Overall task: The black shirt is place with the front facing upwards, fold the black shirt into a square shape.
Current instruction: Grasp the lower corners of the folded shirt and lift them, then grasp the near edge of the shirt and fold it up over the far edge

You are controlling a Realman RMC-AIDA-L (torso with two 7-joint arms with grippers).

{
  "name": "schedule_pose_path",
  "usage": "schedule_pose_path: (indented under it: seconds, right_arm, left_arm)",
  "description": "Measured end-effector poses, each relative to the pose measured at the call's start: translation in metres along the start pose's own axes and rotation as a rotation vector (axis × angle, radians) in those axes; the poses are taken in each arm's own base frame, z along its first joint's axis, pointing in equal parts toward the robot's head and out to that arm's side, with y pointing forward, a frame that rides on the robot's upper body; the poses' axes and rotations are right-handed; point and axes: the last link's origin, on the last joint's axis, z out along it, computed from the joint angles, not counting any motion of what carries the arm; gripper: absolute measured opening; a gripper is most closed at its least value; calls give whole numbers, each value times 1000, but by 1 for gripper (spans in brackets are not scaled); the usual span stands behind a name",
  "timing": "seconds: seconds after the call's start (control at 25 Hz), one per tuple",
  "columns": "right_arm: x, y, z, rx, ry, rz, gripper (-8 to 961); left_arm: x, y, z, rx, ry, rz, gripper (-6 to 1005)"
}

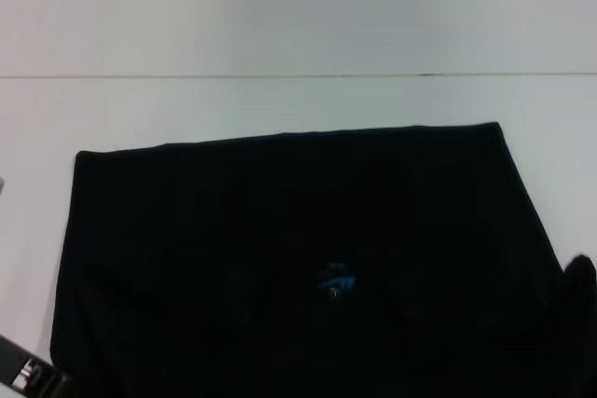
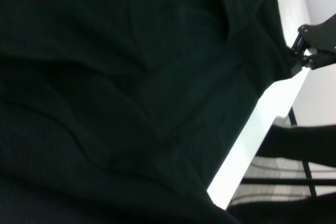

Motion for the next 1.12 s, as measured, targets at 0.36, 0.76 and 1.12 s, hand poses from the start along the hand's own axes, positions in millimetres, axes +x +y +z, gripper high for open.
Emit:
schedule_pose_path:
  seconds: [0.36,0.76,1.12]
  right_arm:
    - [-9,-3,-13,-31,-186,18,38]
    - [-32,-22,-67,-137,-786,211,38]
    - [-80,-46,-49,-32,-1112,333,37]
  left_arm:
    - [18,3,-9,-6,125,55,3]
    - [58,-25,-48,22,759,-101,25]
    - [81,-43,-27,21,1041,-162,45]
